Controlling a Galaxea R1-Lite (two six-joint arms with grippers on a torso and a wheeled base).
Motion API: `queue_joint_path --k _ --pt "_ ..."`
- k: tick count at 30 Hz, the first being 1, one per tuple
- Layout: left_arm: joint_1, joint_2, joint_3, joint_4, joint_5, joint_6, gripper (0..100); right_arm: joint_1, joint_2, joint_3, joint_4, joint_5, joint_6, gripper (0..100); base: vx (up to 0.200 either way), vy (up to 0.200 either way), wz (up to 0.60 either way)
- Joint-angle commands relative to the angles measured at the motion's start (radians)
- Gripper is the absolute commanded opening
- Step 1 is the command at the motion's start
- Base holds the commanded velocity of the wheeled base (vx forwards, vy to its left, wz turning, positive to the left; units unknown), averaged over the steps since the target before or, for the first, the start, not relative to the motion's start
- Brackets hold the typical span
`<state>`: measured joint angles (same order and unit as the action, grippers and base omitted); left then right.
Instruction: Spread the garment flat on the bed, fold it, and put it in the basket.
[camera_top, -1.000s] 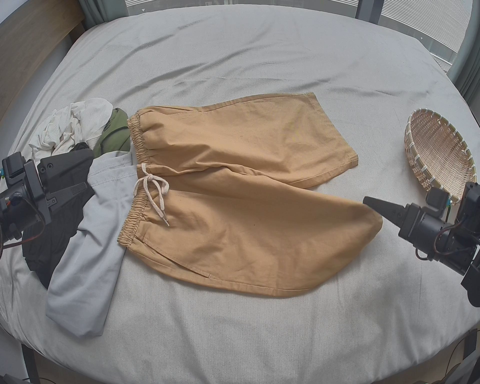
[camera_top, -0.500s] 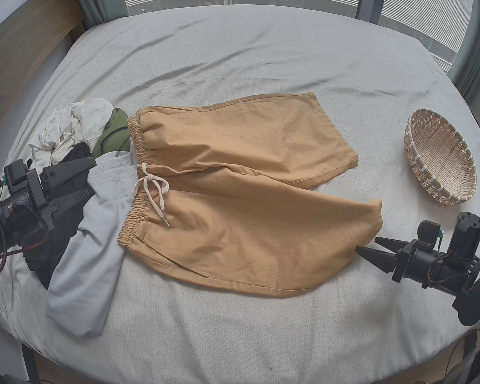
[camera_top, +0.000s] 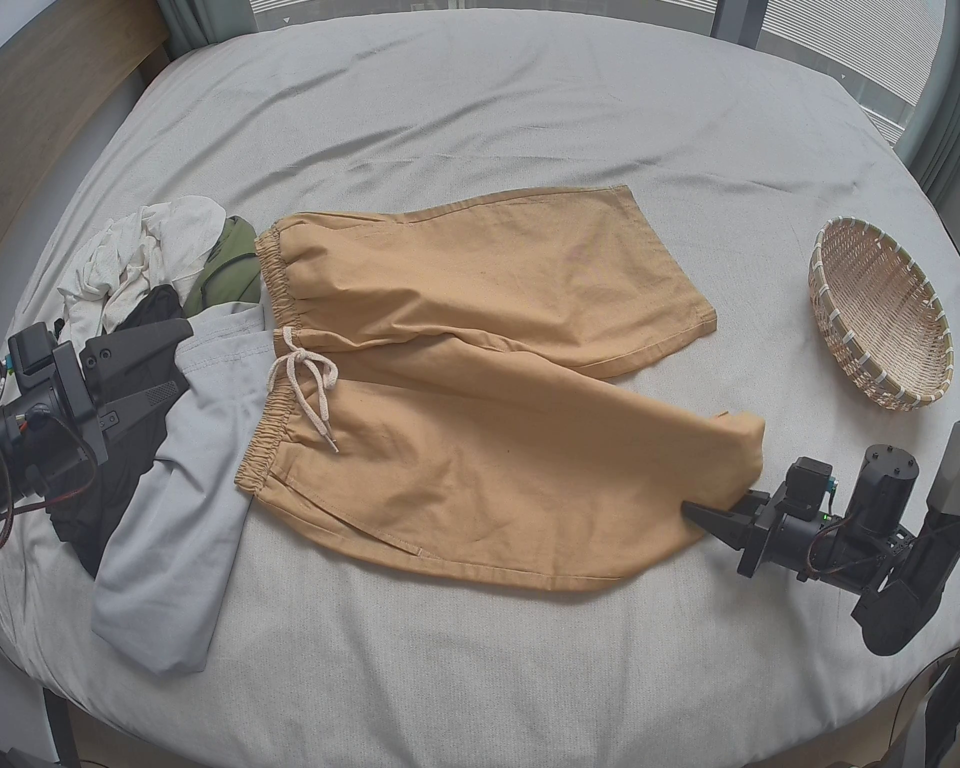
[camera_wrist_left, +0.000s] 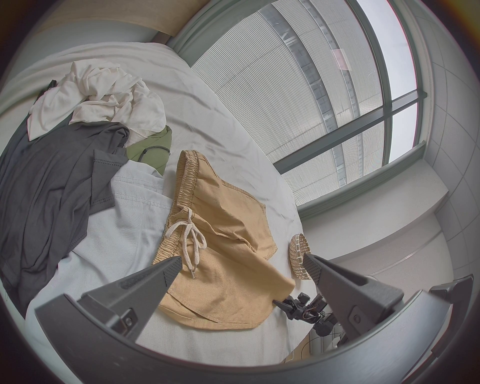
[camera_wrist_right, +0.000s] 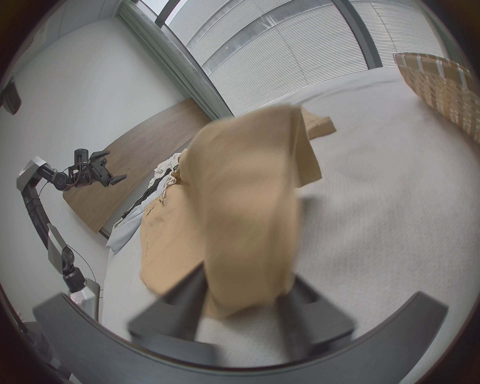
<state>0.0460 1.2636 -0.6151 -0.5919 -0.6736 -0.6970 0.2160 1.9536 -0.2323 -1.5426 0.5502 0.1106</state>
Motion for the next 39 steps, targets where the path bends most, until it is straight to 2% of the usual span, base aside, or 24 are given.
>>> queue_joint_path --k 1,8,12,17,20,21,22,25,31,33,34,39 --pt "0.000 -0.001 0.005 -0.005 -0.001 -0.002 100 0.017 -0.053 0.005 0.004 0.008 -0.005 0 0.000 0.000 0.00" --pt "-0.003 -0.001 0.012 -0.006 -0.001 -0.002 100 0.092 -0.232 0.108 0.018 -0.003 0.081 0 0.000 0.000 0.00" --pt "-0.003 -0.003 0.009 -0.006 -0.001 -0.004 100 0.085 -0.269 0.130 0.117 -0.013 0.092 0 0.000 0.000 0.00" --pt "-0.005 -0.006 0.009 -0.005 -0.001 -0.006 100 0.080 -0.288 0.090 0.282 -0.102 0.142 0 0.000 0.000 0.00" --pt "-0.005 -0.004 0.011 -0.005 -0.001 -0.006 100 0.080 -0.288 0.045 0.351 -0.135 0.219 0 0.000 0.000 0.00" --pt "-0.005 -0.004 0.011 -0.005 -0.001 -0.006 100 0.080 -0.288 0.045 0.351 -0.135 0.219 0 0.000 0.000 0.00" --pt "-0.005 -0.004 0.011 -0.005 -0.003 -0.006 100 0.085 -0.288 0.018 0.380 -0.136 0.285 0 0.000 0.000 0.00" --pt "-0.005 -0.003 0.011 -0.005 -0.003 -0.006 100 0.089 -0.288 -0.024 0.435 -0.138 0.360 0 0.000 0.000 0.00" --pt "-0.005 -0.003 0.012 -0.005 -0.003 -0.006 100 0.102 -0.292 -0.048 0.506 -0.138 0.434 0 0.000 0.000 0.00" --pt "-0.005 -0.001 0.012 -0.005 -0.003 -0.006 100 0.111 -0.305 -0.062 0.547 -0.138 0.491 0 0.000 0.000 0.00" --pt "-0.005 0.000 0.014 -0.005 -0.003 -0.006 100 0.111 -0.311 -0.070 0.564 -0.138 0.514 100 0.000 0.000 0.00" --pt "-0.006 0.002 0.017 -0.005 -0.003 -0.006 100 0.109 -0.337 -0.094 0.567 -0.138 0.564 100 0.000 0.000 0.00"
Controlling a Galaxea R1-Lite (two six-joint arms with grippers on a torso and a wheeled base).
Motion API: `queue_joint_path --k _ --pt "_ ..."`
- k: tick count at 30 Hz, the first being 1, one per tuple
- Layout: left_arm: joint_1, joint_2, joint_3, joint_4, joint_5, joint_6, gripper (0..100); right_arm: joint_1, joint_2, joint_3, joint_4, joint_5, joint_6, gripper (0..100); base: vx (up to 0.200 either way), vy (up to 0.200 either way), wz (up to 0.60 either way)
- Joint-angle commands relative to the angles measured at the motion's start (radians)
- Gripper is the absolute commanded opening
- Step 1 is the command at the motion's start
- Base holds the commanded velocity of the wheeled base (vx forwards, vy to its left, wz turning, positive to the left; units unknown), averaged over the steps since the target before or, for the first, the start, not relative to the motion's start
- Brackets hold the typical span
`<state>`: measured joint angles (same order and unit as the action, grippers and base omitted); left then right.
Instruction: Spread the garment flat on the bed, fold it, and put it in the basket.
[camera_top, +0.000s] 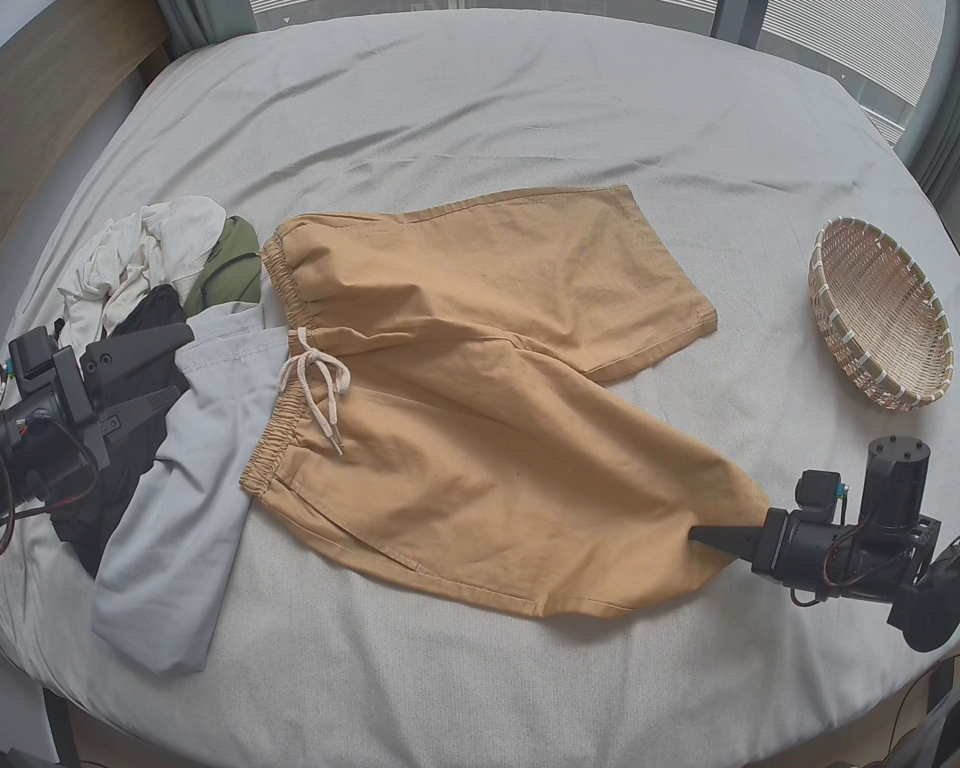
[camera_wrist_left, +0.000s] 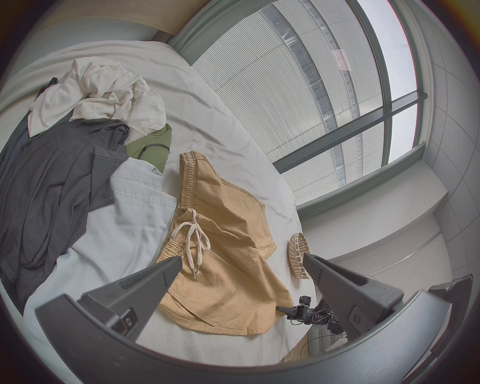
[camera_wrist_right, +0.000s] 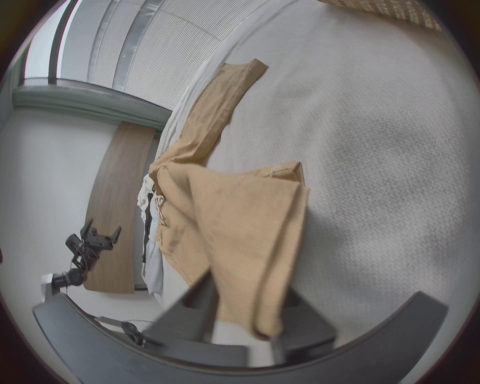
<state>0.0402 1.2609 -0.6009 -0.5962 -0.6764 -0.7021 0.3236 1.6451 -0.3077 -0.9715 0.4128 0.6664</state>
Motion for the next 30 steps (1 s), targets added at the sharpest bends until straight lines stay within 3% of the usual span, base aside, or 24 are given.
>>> queue_joint_path --k 1,8,9,10,19,30 --pt "0.000 0.005 0.004 -0.001 0.000 0.000 100 0.000 -0.039 -0.025 -0.010 0.000 0.009 100 0.000 0.000 0.00" --pt "0.001 0.003 0.009 -0.001 0.000 0.001 100 -0.021 -0.067 -0.037 -0.016 -0.017 0.010 100 0.000 0.000 0.00" --pt "0.000 0.002 0.015 -0.001 0.000 0.001 100 -0.037 -0.065 -0.068 -0.015 -0.080 0.015 100 0.000 0.000 0.00" --pt "0.000 0.000 0.016 -0.001 0.000 0.001 100 -0.038 -0.065 -0.073 -0.015 -0.088 0.024 100 0.000 0.000 0.00" --pt "0.000 -0.001 0.026 -0.002 0.000 0.001 100 -0.041 -0.016 -0.146 -0.004 -0.095 0.234 100 0.000 0.000 0.00" --pt "0.000 -0.003 0.030 -0.002 0.000 0.001 100 -0.038 0.015 -0.154 0.011 -0.095 0.311 100 0.000 0.000 0.00"
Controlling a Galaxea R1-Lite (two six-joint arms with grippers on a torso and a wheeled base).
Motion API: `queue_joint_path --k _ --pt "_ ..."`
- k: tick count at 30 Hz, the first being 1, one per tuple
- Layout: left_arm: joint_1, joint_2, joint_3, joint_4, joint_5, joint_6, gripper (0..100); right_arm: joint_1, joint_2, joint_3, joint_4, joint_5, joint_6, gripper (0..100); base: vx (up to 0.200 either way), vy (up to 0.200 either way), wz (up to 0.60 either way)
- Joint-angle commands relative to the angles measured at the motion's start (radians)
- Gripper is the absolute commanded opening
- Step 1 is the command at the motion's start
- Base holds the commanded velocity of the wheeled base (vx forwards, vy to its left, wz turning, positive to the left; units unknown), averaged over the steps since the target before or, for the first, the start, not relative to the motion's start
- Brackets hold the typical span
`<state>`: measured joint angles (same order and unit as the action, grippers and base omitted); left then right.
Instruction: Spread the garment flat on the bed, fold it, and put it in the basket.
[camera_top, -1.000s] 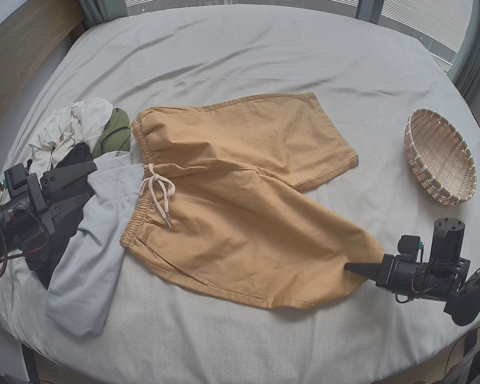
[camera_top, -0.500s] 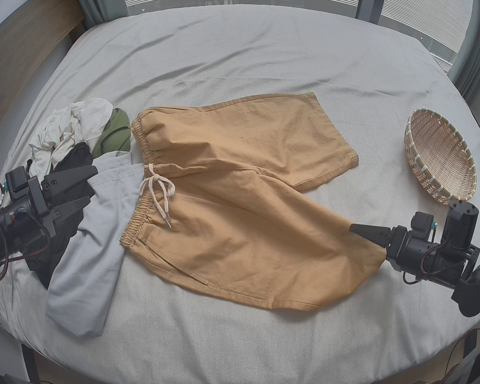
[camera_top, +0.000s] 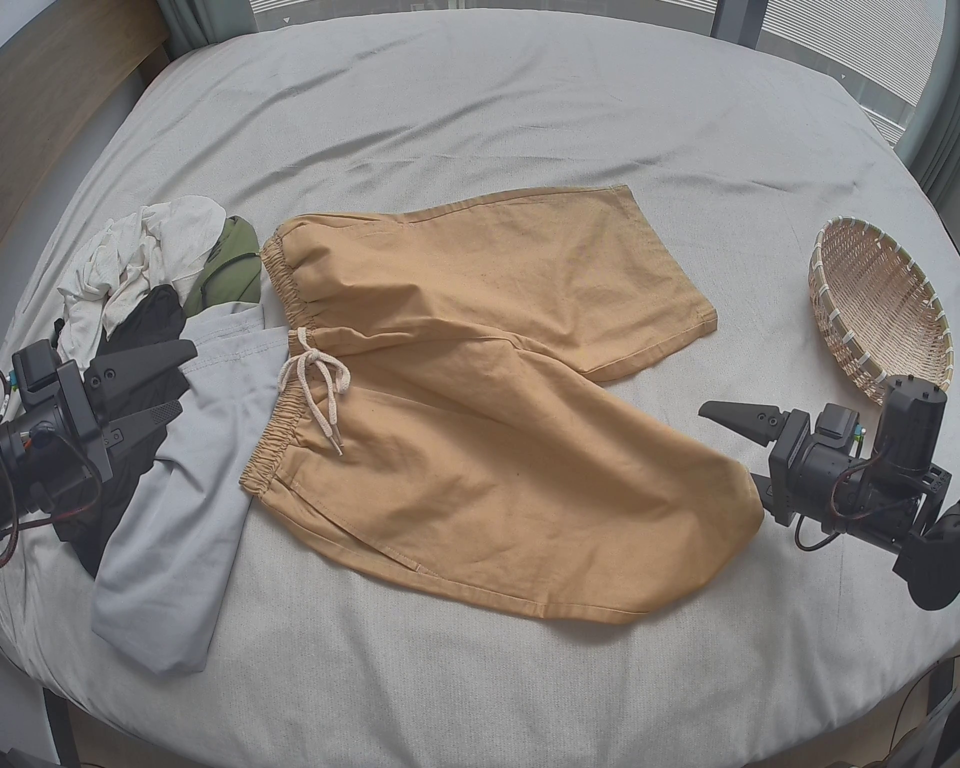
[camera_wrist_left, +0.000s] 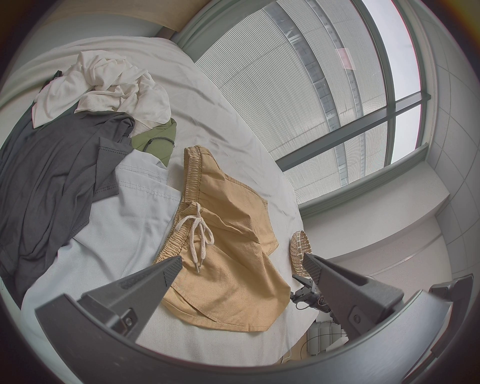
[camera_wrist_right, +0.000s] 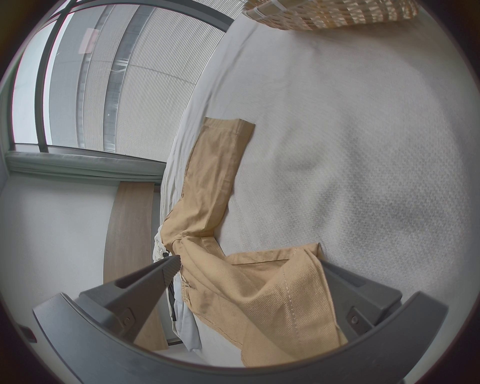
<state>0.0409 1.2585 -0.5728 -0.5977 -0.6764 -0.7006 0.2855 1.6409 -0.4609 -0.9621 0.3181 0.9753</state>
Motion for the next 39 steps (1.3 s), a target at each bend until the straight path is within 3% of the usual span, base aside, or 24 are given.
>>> queue_joint_path --k 1,3,4,8,18,24,31,32,39 --pt "-0.001 -0.001 0.004 -0.001 -0.002 0.000 100 -0.003 0.022 -0.002 0.003 -0.001 0.005 100 0.000 0.000 0.00" --pt "-0.001 -0.001 0.010 -0.001 -0.003 0.000 100 -0.003 0.022 -0.009 0.000 -0.024 0.014 100 0.000 0.000 0.00" --pt "-0.001 -0.001 0.011 -0.001 -0.003 0.000 100 -0.003 0.025 -0.013 -0.007 -0.051 0.023 0 0.000 0.000 0.00" --pt "-0.001 -0.001 0.011 -0.001 -0.003 0.000 100 0.006 0.020 -0.032 -0.009 -0.113 0.040 0 0.000 0.000 0.00" --pt "0.001 0.001 0.016 -0.001 -0.003 0.001 100 0.007 -0.111 -0.093 0.003 -0.114 0.033 0 0.000 0.000 0.00" --pt "0.002 0.002 0.027 -0.011 -0.003 0.001 100 -0.032 -0.108 -0.108 0.016 -0.116 -0.017 0 0.000 0.000 0.00" --pt "0.001 0.005 0.044 -0.040 -0.003 0.000 100 -0.077 -0.096 -0.091 0.152 -0.117 -0.092 0 0.000 0.000 0.00" --pt "-0.001 0.005 0.050 -0.040 -0.003 0.000 100 -0.089 -0.093 -0.088 0.164 -0.117 -0.089 100 0.000 0.000 0.00" --pt "-0.003 0.005 0.057 -0.042 -0.003 0.000 100 -0.077 -0.084 -0.033 0.235 -0.108 -0.081 100 0.000 0.000 0.00"
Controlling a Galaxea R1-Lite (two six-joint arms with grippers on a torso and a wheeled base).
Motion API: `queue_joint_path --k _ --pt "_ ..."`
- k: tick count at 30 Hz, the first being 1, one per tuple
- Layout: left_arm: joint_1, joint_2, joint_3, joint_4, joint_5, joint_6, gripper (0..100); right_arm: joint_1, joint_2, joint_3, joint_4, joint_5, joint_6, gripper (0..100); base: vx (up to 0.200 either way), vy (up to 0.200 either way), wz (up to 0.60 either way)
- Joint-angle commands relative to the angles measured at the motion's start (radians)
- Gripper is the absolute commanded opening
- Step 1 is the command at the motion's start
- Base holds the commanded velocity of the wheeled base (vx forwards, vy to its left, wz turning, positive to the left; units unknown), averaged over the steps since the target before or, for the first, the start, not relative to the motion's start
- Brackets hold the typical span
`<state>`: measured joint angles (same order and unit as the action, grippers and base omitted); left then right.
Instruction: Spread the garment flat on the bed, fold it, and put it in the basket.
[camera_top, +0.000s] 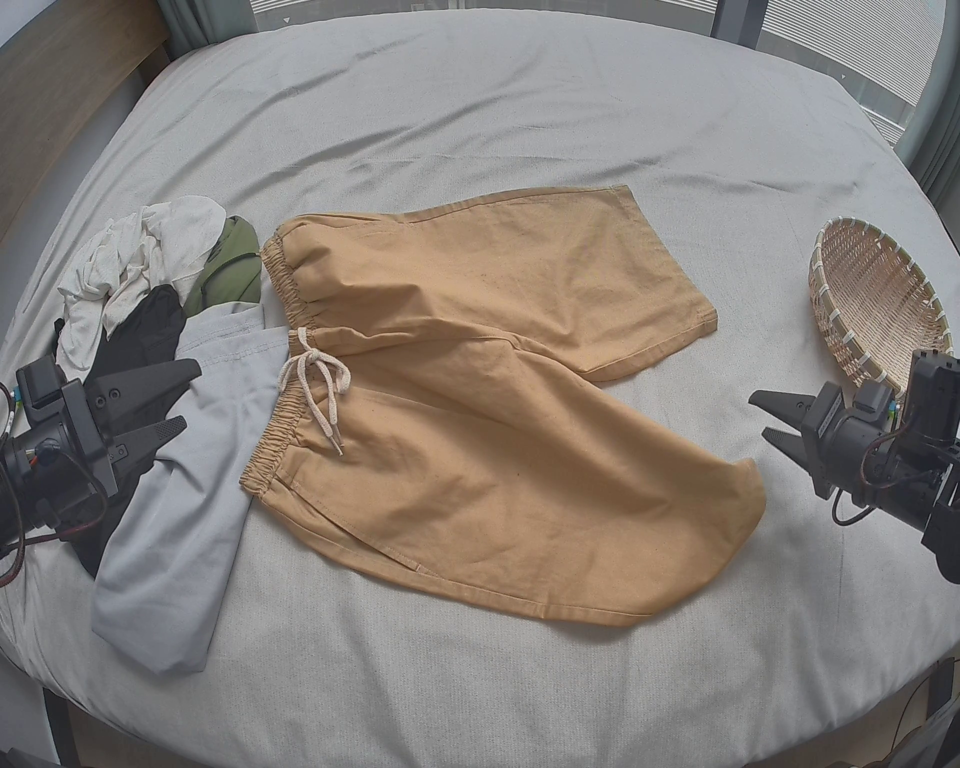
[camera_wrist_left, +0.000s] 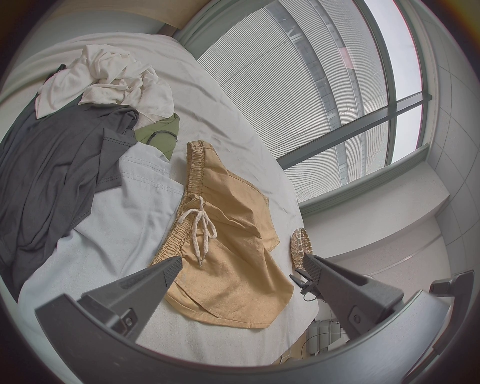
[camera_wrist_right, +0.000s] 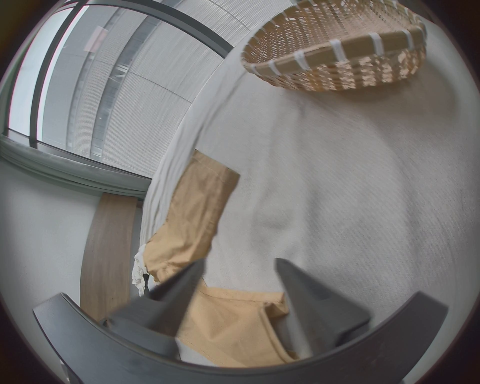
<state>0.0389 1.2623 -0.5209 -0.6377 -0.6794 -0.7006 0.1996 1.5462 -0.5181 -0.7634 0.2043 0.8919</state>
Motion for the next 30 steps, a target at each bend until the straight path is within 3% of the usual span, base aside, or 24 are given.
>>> queue_joint_path --k 1,5,8,16,17,26,30 --pt "-0.001 0.002 0.005 -0.004 0.000 0.000 100 0.017 0.020 0.020 0.053 0.006 0.005 100 0.000 0.000 0.00" --pt "-0.001 0.002 0.007 -0.010 0.000 0.000 100 0.047 0.054 0.004 0.061 0.006 0.058 100 0.000 0.000 0.00" --pt "0.002 0.002 0.007 -0.010 0.000 0.000 100 0.090 0.086 -0.042 0.065 0.004 0.153 100 0.000 0.000 0.00" --pt "0.006 0.000 0.019 -0.011 0.000 0.000 100 0.107 0.155 -0.115 0.059 0.000 0.217 100 0.000 0.000 0.00" --pt "0.007 0.000 0.019 -0.011 0.000 0.000 100 0.109 0.158 -0.122 0.059 -0.002 0.240 0 0.000 0.000 0.00" --pt "0.004 -0.001 0.018 -0.011 0.000 0.000 100 0.095 0.146 -0.128 0.053 0.004 0.274 0 0.000 0.000 0.00" --pt "0.004 -0.001 0.018 -0.011 0.000 0.000 100 0.090 0.086 -0.122 -0.014 0.001 0.274 0 0.000 0.000 0.00"
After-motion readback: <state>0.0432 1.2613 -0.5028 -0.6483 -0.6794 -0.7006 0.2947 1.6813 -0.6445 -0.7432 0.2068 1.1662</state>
